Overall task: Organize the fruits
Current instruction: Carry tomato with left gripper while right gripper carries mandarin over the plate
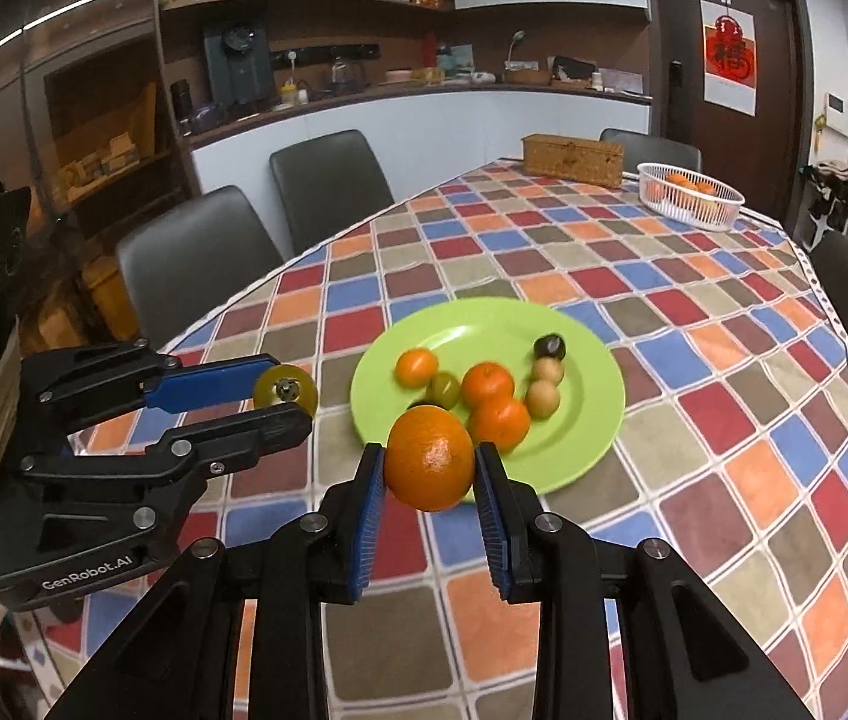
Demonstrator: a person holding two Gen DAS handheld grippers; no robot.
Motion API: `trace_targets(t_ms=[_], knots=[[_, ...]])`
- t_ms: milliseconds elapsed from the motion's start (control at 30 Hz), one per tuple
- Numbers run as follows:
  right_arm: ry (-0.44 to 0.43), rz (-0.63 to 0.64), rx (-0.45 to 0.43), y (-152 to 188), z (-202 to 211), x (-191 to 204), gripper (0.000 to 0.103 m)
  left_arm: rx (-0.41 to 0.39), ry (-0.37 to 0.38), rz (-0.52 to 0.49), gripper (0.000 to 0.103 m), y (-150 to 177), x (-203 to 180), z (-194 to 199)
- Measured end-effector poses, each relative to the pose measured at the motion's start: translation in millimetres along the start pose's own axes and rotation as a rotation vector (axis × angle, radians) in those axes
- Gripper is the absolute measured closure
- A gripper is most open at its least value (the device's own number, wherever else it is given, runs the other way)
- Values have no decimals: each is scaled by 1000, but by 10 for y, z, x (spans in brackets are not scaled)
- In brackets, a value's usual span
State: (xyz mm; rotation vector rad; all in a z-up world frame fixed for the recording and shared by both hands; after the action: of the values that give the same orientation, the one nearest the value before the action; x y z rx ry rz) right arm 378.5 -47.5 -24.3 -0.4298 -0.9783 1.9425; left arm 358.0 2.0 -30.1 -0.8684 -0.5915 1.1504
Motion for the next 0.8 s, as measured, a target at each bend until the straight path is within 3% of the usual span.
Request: trace_targets(t_ms=[533,800], knots=[[26,-28,0,-406,-395,-237,72,27,-18,-3,76,-272,266,-495],[37,-60,58,-479,-812,-446,72,81,-1,90,76,-273,551,-945]])
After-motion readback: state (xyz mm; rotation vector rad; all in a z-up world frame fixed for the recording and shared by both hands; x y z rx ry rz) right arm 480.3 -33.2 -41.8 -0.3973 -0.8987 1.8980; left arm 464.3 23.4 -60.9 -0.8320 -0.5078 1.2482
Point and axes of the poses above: each gripper's, at about its wrist camera, not at the fingertips, and z roughly against the way its jaws point, x to its left, y to its underside, the point moved 10 cm from there along -z, roughly the way its jaws point, and after that the axes turned 2 degrees about -x, right-handed, at the moved point
